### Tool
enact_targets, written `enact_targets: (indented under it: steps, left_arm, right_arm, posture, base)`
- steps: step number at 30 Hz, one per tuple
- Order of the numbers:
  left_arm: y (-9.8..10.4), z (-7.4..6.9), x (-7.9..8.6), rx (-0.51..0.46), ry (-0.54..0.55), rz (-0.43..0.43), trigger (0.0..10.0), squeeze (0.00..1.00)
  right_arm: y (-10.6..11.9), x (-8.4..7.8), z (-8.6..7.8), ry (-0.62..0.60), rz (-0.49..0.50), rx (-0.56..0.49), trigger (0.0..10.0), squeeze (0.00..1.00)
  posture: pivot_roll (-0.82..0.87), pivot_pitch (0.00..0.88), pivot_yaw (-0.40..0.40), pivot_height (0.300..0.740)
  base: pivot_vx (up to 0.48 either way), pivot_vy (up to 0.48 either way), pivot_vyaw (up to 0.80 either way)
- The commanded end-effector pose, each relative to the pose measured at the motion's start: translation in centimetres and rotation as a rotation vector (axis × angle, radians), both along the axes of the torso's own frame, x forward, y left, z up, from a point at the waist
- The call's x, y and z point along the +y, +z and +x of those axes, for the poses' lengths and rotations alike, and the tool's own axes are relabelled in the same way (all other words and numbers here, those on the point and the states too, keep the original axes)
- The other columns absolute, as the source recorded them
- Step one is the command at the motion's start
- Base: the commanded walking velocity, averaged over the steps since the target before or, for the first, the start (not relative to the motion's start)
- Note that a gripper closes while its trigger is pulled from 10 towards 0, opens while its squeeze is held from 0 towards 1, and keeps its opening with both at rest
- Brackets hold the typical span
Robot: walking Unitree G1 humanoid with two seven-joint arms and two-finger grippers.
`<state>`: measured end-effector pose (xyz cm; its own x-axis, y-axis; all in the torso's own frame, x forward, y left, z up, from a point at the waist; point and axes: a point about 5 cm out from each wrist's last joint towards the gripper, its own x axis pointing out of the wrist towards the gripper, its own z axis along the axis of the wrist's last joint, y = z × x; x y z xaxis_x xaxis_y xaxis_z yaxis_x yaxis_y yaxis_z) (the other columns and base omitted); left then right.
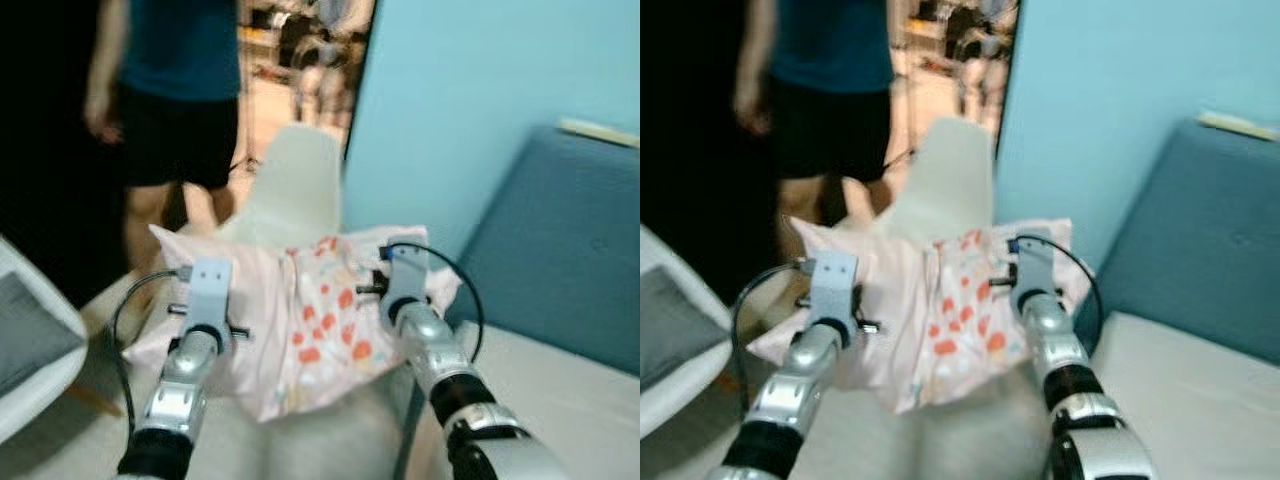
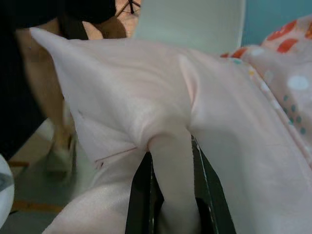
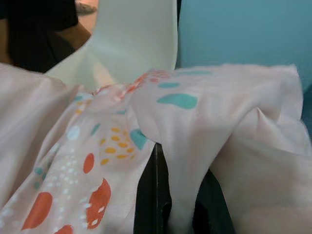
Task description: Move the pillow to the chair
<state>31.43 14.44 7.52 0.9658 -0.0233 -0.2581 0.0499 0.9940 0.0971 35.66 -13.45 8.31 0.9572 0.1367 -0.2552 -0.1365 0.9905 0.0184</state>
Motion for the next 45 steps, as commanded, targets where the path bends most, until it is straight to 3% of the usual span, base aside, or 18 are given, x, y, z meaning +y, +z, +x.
enact_targets:
  steps: [1,19,45]
  left_arm:
    - [0.9,0.2,-0.7,-0.043,-0.038,-0.003,10.0,0.00]
    - [1.2,0.0,-0.4,-0.071,-0.031,0.020,10.0,0.00]
    - [1.5,0.3,0.1,-0.079,-0.024,0.018,10.0,0.00]
  right_arm:
    - [1.1,1.5,0.4,0.069,0.001,-0.053,10.0,0.00]
    - [0.2,2.2,-0.2,0.103,0.014,-0.023,10.0,0.00]
    - [0.8,1.9,0.0,0.074,0.045,-0.056,10.0,0.00]
  posture:
    - [0.03,0.000,-0.055,0.740]
    - [0.04,0.000,-0.043,0.740]
    - [0.04,0.000,-0.043,0.740]
  base:
    - [0.000,0.000,0.00]
    - [0.000,0.000,0.00]
    - [0.297,0.000,0.00]
